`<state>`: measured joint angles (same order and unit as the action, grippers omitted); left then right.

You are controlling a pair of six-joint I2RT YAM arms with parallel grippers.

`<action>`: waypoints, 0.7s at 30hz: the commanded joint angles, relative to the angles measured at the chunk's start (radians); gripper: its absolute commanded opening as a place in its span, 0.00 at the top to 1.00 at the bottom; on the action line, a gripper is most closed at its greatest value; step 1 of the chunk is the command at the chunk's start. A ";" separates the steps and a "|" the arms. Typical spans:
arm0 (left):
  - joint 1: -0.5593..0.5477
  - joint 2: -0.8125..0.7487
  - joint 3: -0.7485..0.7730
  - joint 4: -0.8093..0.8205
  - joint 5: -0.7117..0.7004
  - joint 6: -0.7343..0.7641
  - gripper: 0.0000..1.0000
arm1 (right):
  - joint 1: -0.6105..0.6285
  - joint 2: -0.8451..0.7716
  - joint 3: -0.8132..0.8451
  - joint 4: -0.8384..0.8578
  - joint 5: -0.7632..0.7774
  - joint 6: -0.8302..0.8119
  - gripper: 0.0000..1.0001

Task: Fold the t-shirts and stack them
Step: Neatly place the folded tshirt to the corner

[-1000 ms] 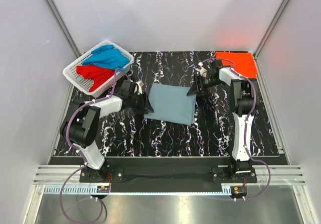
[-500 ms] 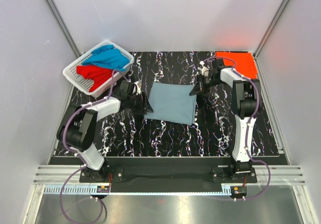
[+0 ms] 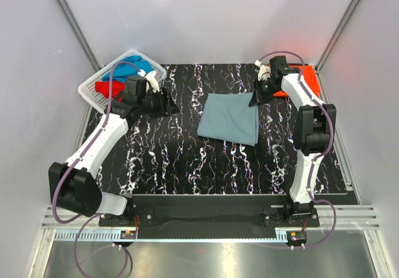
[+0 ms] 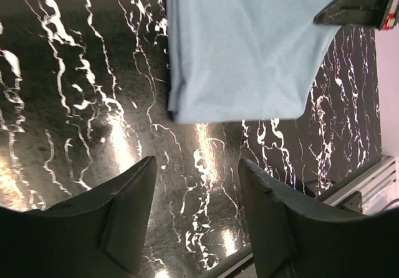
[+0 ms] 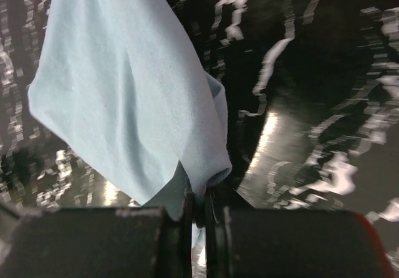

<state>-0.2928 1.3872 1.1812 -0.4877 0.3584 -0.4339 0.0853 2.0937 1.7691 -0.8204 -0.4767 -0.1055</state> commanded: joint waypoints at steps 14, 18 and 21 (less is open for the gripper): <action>0.032 -0.004 -0.035 -0.035 0.086 0.113 0.39 | 0.005 -0.031 0.260 -0.088 0.429 -0.276 1.00; 0.038 -0.017 -0.038 -0.029 0.093 0.115 0.38 | -0.005 -0.009 0.294 -0.068 0.530 -0.364 1.00; 0.043 -0.020 -0.043 -0.023 0.114 0.115 0.38 | -0.016 -0.015 0.316 -0.028 0.543 -0.410 1.00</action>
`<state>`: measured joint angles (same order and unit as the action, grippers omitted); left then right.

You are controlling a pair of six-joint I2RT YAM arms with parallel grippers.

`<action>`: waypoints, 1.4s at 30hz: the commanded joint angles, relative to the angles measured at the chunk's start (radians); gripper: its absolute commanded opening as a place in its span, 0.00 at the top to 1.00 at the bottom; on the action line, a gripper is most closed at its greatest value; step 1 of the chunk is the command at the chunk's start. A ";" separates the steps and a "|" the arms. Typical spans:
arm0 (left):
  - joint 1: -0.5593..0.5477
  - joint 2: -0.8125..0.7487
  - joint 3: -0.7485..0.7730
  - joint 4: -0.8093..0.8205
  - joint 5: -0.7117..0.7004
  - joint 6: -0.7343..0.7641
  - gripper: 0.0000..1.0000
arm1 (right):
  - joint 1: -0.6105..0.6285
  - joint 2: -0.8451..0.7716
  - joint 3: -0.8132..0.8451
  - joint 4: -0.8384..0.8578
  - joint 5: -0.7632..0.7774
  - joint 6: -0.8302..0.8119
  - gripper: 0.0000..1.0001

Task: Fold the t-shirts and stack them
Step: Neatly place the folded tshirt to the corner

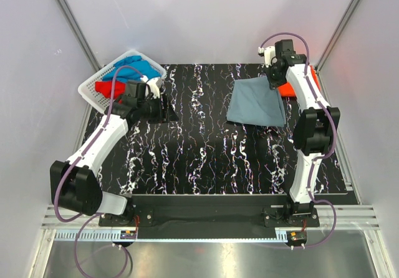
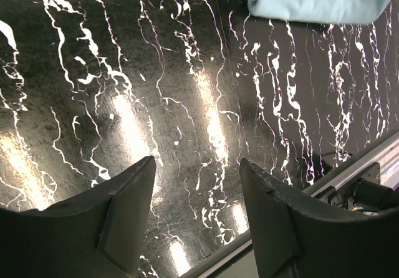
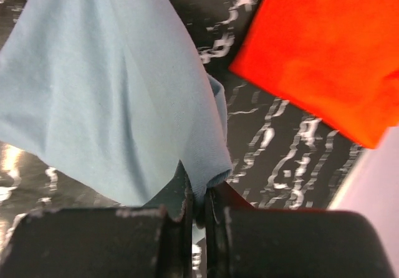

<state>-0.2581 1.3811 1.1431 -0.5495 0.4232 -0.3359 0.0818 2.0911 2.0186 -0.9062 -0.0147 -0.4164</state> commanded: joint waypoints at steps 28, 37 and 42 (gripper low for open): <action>0.016 -0.013 -0.032 0.053 0.094 0.015 0.38 | -0.128 0.119 0.342 0.164 0.148 -0.343 1.00; 0.016 -0.014 -0.029 0.049 0.091 0.020 0.38 | -0.175 0.138 0.342 0.254 0.098 -0.329 1.00; 0.016 -0.007 -0.028 0.043 0.085 0.023 0.38 | -0.195 0.150 0.333 0.296 0.093 -0.331 1.00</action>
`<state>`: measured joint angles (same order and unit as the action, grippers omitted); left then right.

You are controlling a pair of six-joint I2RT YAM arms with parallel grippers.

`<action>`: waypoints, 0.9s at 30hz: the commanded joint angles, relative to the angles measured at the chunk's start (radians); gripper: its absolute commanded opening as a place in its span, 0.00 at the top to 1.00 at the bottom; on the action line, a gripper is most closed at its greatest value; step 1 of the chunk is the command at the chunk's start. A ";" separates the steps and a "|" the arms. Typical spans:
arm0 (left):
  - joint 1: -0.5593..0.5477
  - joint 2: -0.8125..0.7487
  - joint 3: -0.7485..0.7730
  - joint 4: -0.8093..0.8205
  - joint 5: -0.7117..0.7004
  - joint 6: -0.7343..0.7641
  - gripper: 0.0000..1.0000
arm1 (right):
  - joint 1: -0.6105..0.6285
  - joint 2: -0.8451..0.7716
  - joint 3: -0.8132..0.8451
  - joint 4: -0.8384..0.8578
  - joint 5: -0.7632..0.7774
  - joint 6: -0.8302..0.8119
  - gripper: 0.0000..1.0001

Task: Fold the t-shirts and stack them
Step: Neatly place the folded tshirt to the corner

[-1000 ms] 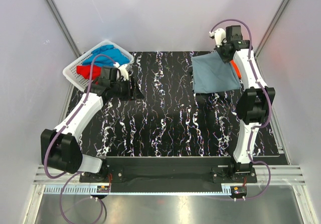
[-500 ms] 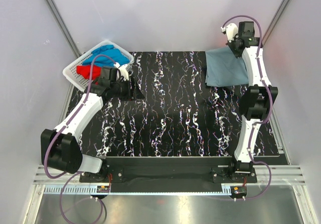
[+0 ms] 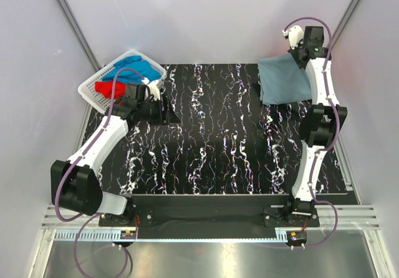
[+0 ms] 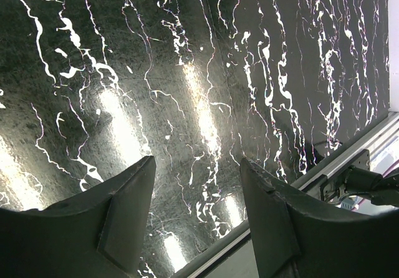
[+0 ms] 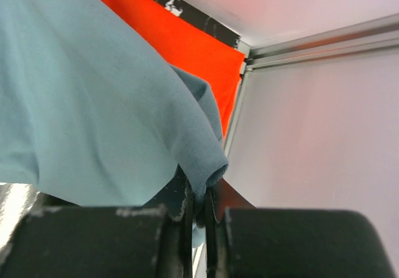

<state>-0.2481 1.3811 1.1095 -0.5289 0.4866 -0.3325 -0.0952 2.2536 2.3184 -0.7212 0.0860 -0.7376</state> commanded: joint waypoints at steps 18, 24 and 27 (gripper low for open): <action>0.004 0.004 -0.005 0.018 -0.013 0.020 0.38 | -0.121 0.359 0.254 0.502 0.138 0.140 0.52; 0.004 -0.008 -0.005 0.017 -0.019 0.018 0.37 | -0.117 0.247 0.139 0.488 0.101 0.263 0.40; 0.004 -0.016 -0.007 0.018 -0.011 0.021 0.36 | -0.115 0.186 0.078 0.476 0.097 0.326 0.39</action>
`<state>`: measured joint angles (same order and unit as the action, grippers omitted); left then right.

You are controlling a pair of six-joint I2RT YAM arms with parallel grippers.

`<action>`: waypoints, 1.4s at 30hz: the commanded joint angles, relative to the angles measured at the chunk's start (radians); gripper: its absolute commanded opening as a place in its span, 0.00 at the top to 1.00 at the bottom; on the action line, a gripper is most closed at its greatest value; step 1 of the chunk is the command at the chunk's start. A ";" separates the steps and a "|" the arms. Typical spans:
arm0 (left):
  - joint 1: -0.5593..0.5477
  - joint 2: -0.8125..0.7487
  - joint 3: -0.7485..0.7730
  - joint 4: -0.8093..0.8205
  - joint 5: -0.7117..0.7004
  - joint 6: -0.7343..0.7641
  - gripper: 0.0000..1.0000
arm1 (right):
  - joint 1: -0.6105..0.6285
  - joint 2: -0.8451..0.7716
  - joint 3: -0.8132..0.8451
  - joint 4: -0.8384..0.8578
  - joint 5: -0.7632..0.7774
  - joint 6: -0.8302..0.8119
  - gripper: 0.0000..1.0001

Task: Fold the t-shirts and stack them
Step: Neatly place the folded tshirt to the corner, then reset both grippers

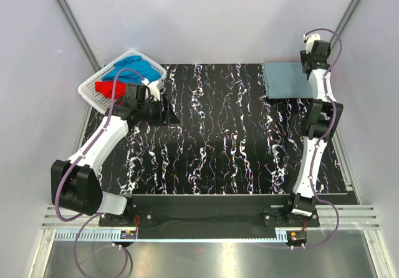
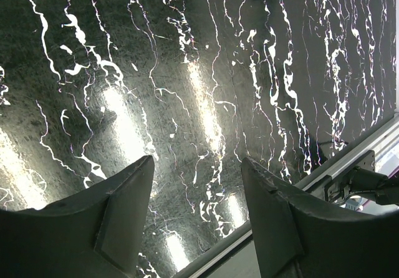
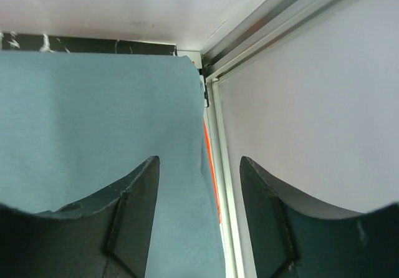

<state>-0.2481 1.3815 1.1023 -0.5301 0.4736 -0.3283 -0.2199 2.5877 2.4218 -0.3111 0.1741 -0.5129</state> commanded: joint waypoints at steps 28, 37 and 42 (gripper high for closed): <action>0.047 -0.363 -0.048 0.253 0.037 -0.137 0.01 | 0.103 -1.413 -1.101 -0.370 -0.728 1.037 0.00; 0.050 -0.498 -0.153 0.220 0.105 -0.092 0.01 | 0.103 -1.469 -1.205 -0.433 -0.739 0.970 0.00; 0.050 -0.533 -0.139 0.203 0.097 -0.114 0.01 | 0.103 -1.508 -1.251 -0.373 -0.791 0.985 0.00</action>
<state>-0.2035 0.8753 0.9375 -0.3565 0.5472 -0.4374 -0.1143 1.1076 1.1786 -0.7345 -0.5644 0.4751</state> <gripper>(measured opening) 0.985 0.994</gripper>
